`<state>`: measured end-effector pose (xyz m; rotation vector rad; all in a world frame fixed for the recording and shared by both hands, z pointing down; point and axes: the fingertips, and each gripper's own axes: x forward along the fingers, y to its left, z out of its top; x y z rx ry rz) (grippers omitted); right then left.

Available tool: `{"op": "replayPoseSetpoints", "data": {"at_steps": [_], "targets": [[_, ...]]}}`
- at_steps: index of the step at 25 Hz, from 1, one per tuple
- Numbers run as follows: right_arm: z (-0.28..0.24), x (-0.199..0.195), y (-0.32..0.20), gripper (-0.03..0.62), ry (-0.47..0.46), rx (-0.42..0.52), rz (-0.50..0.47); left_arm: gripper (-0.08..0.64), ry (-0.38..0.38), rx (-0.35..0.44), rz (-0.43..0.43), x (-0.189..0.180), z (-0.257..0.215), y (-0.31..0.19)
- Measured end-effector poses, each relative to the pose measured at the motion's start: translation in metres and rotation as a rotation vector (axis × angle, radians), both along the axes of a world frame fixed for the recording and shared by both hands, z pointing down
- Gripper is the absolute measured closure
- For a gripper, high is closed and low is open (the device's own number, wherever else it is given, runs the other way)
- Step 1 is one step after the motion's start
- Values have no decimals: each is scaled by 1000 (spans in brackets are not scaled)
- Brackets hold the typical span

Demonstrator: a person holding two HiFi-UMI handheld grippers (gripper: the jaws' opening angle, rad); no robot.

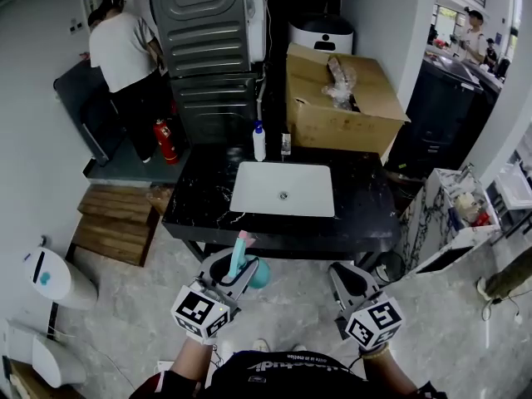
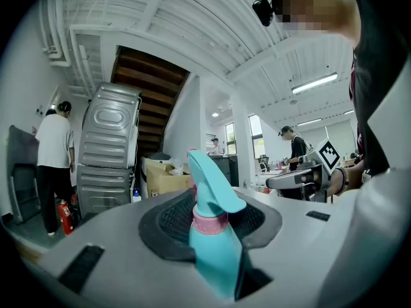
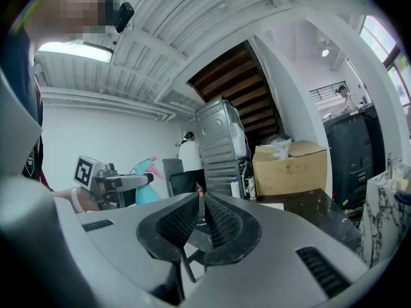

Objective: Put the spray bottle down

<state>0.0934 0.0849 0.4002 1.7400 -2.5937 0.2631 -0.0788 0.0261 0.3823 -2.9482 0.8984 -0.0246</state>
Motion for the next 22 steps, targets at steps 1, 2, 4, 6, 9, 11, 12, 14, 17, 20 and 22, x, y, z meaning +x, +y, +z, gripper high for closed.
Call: {"op": "replayPoseSetpoints", "data": {"at_steps": [1,2,4,6,9,11,12,14,17,20,22], "targets": [[2,1,1,540,-1,-5,-3,411,-1,0,-2,1,0,1],[4,1,3,540,-1,-9,-8,411,-1,2,-6,2,0,1],[6,3,6,538,-2,-15,-17,411,-3,4,-11,5,-1,3],[7,6,9,538,-7,-20,-22,411,-6,6,-15,9,-3,5],[9,12,12,538,-18,-21,-31,411,-14,8,-24,15,-3,8],[9,16,14,539,-17,-17,-43,411,-20,8,-36,20,-2,10],[10,19,16,539,-15,-15,-50,411,-22,8,-45,22,-2,11],[12,26,20,540,-14,-13,-59,411,-26,12,-59,28,-1,14],[17,33,27,539,-22,-10,-79,411,-34,22,-80,37,-2,19],[20,39,30,540,-26,-7,-98,411,-38,34,-106,42,-3,20],[22,44,28,538,-34,-7,-100,411,-41,35,-120,44,-4,17]]}}
